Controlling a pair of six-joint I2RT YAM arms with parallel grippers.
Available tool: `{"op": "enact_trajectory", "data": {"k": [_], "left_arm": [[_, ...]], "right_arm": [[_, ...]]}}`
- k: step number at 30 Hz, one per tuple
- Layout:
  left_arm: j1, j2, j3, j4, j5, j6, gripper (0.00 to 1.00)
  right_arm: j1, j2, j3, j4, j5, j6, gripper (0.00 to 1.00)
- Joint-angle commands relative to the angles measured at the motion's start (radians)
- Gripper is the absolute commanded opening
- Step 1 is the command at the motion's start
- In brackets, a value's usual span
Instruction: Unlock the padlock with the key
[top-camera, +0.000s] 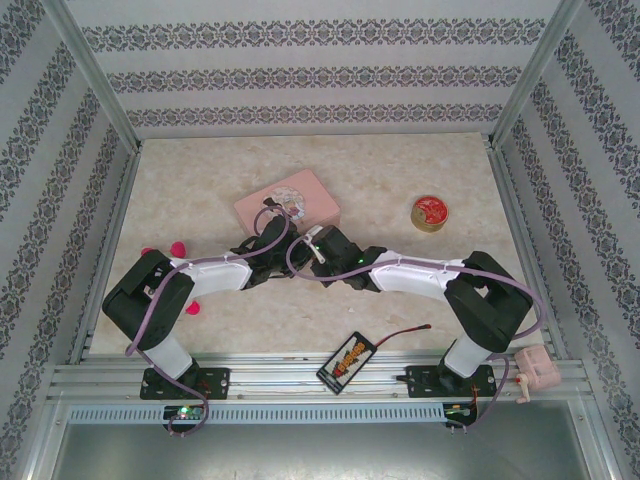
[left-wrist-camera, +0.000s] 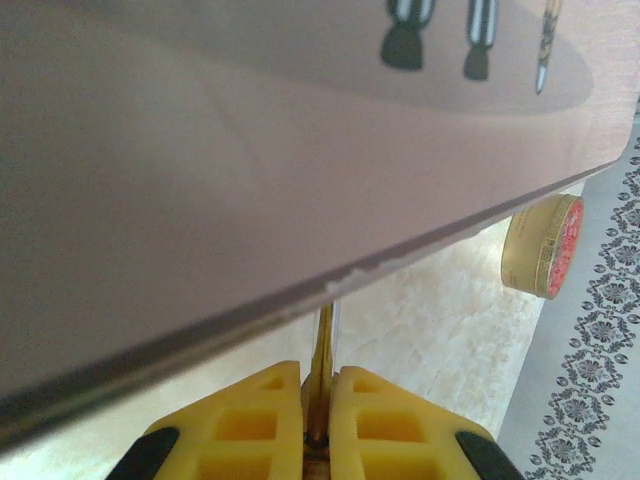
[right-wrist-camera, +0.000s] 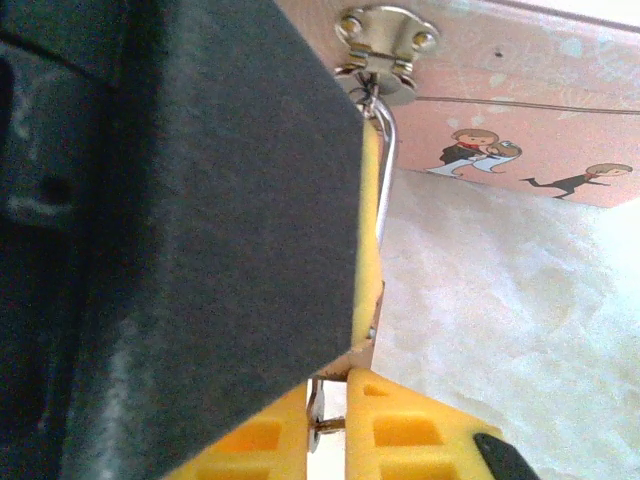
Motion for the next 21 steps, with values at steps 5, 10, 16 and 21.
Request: {"op": "enact_trajectory", "data": {"k": [5,10,16,21], "left_arm": [[0.005,0.010,0.015,-0.020,0.054,-0.022,0.00],[0.006,0.010,0.013,-0.016,0.055,-0.018,0.00],[0.005,0.010,0.003,0.000,0.050,-0.016,0.00],[0.006,0.012,-0.004,0.014,0.052,-0.016,0.00]], "right_arm": [[-0.042,0.001,-0.039,0.066,-0.139,0.039,0.05],[-0.060,0.001,-0.049,0.088,-0.209,0.060,0.02],[-0.126,-0.008,-0.086,0.162,-0.371,0.125,0.00],[-0.176,-0.022,-0.115,0.240,-0.500,0.191,0.00]]}}
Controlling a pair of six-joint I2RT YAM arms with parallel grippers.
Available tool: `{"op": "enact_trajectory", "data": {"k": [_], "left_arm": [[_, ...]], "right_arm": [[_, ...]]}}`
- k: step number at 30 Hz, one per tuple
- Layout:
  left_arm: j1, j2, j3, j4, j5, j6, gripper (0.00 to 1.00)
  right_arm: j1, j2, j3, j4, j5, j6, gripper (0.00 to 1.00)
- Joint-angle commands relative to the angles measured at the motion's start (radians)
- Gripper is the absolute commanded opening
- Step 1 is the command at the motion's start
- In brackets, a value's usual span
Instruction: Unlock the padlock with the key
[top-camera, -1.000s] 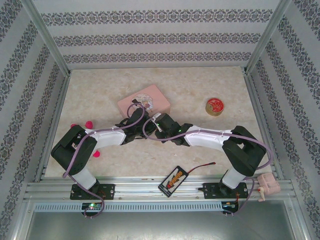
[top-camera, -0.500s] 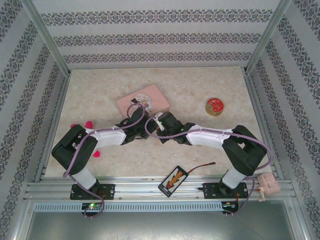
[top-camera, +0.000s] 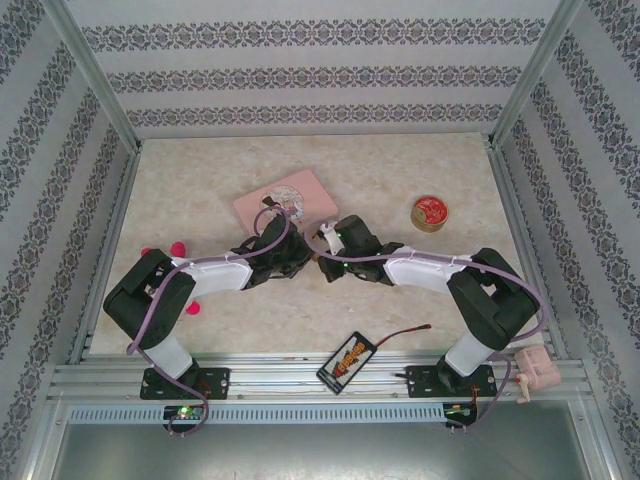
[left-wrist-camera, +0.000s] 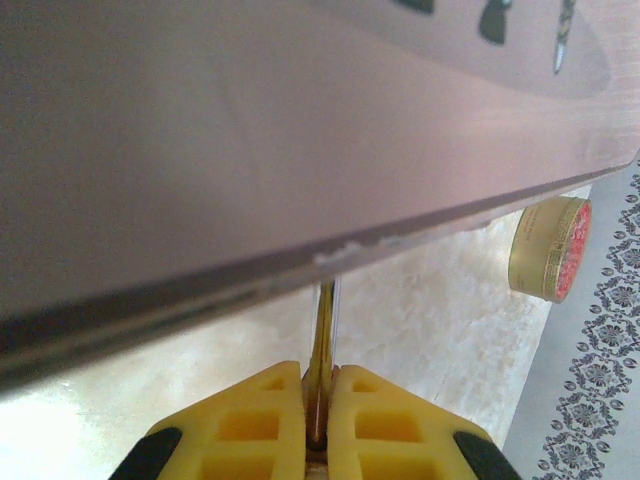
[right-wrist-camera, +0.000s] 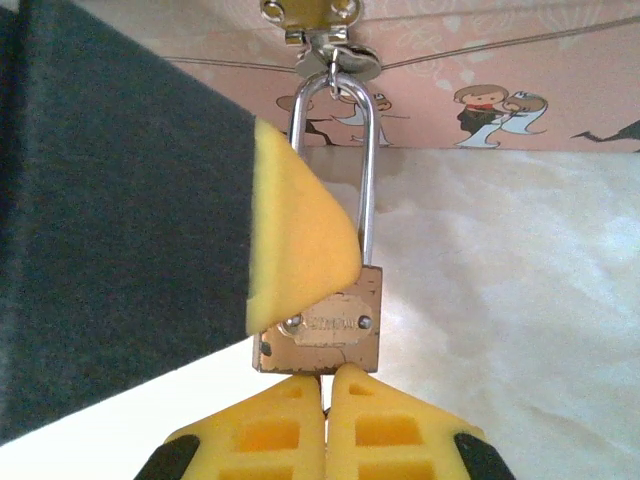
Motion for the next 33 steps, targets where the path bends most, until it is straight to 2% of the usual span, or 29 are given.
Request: {"op": "enact_trajectory", "data": {"k": [1,7,13,26,31,33], "left_arm": [[0.005,0.006,-0.007,0.018,0.059,-0.020,0.00],[0.006,0.007,-0.009,0.024,0.056,-0.007,0.00],[0.005,0.005,-0.016,0.036,0.059,-0.003,0.00],[0.005,0.011,-0.030,0.067,0.062,-0.014,0.00],[0.006,0.011,-0.033,0.079,0.060,-0.020,0.07],[0.006,0.012,-0.033,0.081,0.060,-0.019,0.15]], "right_arm": [[-0.029,-0.008,-0.029,0.104,-0.163,0.071,0.00],[-0.084,-0.001,-0.050,0.200,-0.321,0.174,0.00],[-0.134,-0.006,-0.087,0.294,-0.414,0.270,0.00],[-0.155,0.022,-0.078,0.308,-0.429,0.356,0.00],[-0.166,0.033,-0.095,0.313,-0.410,0.450,0.00],[-0.166,0.032,-0.105,0.331,-0.413,0.484,0.00]]}}
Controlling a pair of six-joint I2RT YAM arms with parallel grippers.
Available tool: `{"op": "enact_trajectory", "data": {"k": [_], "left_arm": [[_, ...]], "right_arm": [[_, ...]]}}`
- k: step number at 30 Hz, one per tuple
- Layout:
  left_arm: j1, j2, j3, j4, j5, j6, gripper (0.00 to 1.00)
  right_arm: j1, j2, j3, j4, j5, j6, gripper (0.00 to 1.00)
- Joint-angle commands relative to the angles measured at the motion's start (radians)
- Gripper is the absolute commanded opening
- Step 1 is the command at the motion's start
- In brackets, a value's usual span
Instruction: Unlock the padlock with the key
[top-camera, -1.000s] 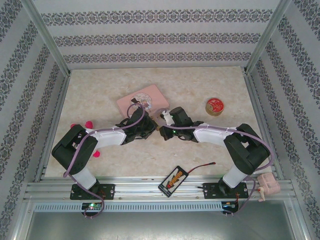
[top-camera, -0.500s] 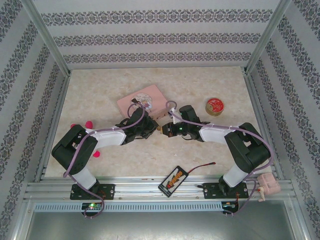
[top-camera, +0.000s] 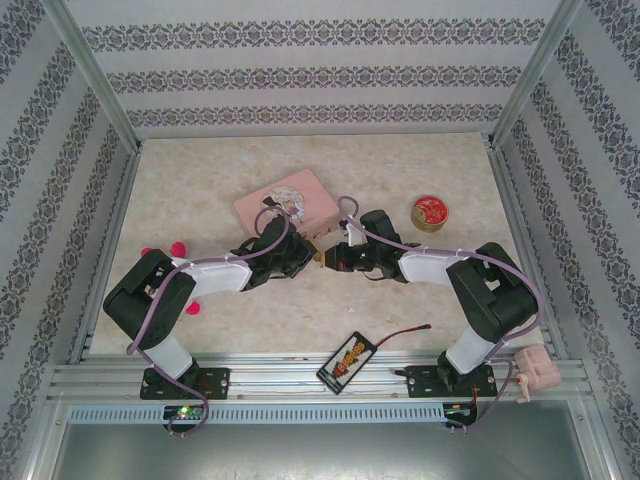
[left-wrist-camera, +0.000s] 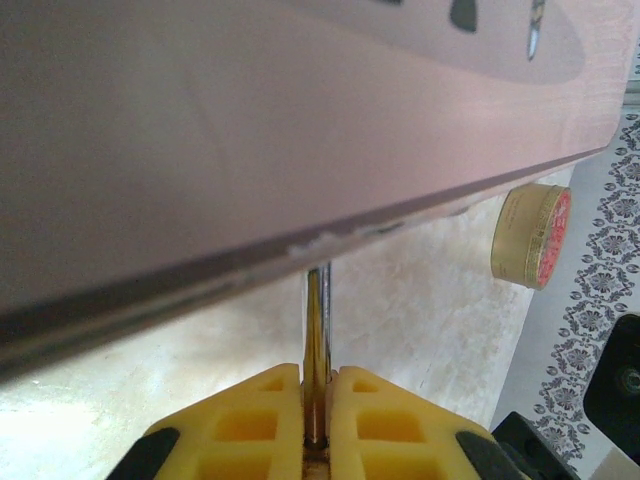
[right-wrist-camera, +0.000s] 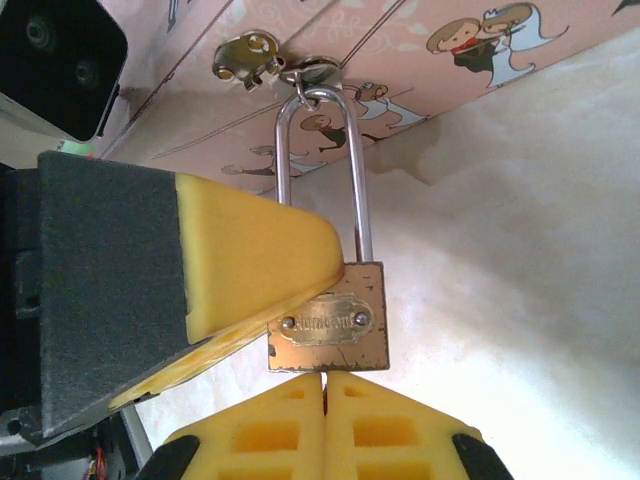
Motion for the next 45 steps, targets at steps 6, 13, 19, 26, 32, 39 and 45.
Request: {"op": "enact_trajectory", "data": {"k": [6,13,19,26,32,39,45], "left_arm": [[0.006,0.020,-0.015,0.042,0.038,-0.018,0.43],[0.005,0.018,-0.011,0.023,0.016,0.003,0.43],[0.005,0.019,-0.003,-0.006,0.010,0.022,0.31],[0.006,0.014,-0.003,-0.010,0.021,0.025,0.17],[0.006,0.014,0.001,-0.008,0.029,0.028,0.07],[0.006,0.014,-0.001,-0.004,0.031,0.025,0.01],[0.006,0.015,0.004,-0.007,0.029,0.026,0.01]], "right_arm": [[-0.009,-0.014,-0.014,0.110,-0.020,0.108,0.00],[-0.009,-0.016,-0.012,0.104,-0.021,0.119,0.00],[-0.018,-0.005,-0.014,0.108,-0.036,0.158,0.00],[-0.049,0.034,-0.017,0.171,-0.085,0.252,0.00],[-0.085,0.095,-0.032,0.291,-0.145,0.393,0.00],[-0.093,0.116,-0.072,0.372,-0.140,0.431,0.09],[-0.076,0.048,-0.081,0.285,-0.087,0.337,0.29]]}}
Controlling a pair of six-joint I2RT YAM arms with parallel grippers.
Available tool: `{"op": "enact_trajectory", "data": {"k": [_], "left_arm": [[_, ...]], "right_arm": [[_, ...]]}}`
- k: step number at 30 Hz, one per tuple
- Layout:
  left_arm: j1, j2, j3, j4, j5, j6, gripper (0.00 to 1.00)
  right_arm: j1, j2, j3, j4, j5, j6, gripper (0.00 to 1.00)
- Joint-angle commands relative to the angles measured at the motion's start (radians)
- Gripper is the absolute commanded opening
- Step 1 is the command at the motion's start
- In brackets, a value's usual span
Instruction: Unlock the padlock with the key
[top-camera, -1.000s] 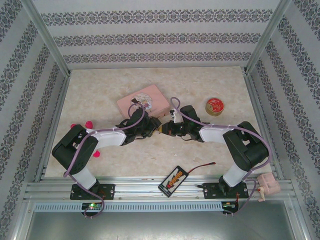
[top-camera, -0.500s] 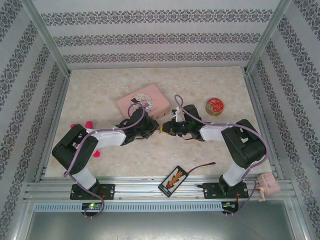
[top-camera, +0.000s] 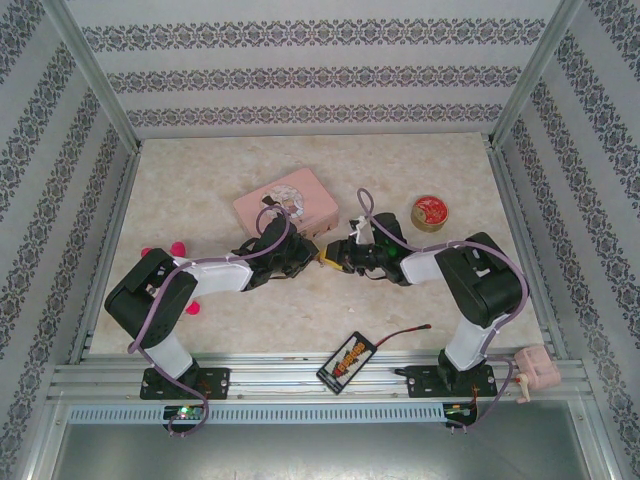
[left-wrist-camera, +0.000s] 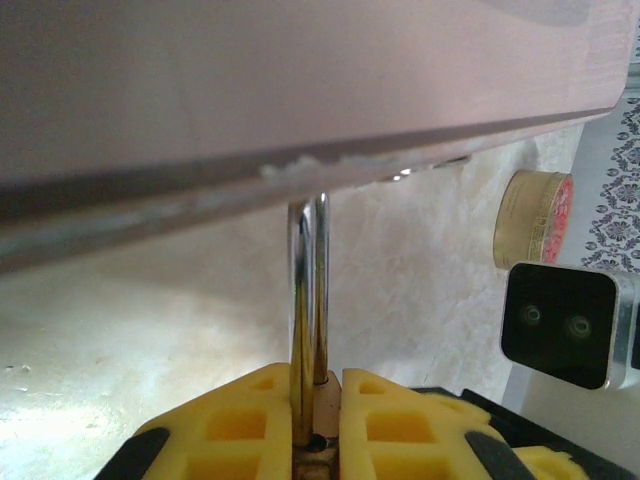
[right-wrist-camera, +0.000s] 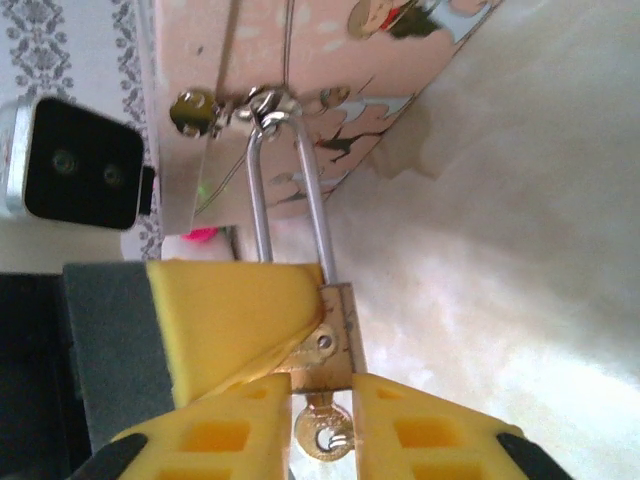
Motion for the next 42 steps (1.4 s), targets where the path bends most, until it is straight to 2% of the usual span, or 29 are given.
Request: {"op": "enact_trajectory", "data": {"k": [1,7,15,23,28,42], "left_arm": [[0.006,0.006,0.004,-0.020,0.019,-0.005,0.01],[0.006,0.006,0.003,-0.015,0.018,-0.006,0.01],[0.006,0.011,0.002,0.005,0.031,-0.020,0.01],[0.006,0.008,0.003,0.011,0.042,-0.028,0.01],[0.006,0.005,0.003,0.009,0.044,-0.028,0.01],[0.006,0.005,0.006,0.005,0.053,-0.028,0.01]], "right_arm": [[0.009,-0.071,-0.003,-0.064,0.079,-0.090,0.31],[0.054,-0.157,0.011,-0.225,0.189,-0.238,0.34],[0.213,-0.264,0.077,-0.545,0.561,-0.547,0.31],[0.310,-0.242,0.152,-0.686,0.772,-0.706,0.34],[0.351,-0.200,0.202,-0.726,0.845,-0.765,0.34],[0.382,-0.105,0.275,-0.719,0.909,-0.822,0.36]]}}
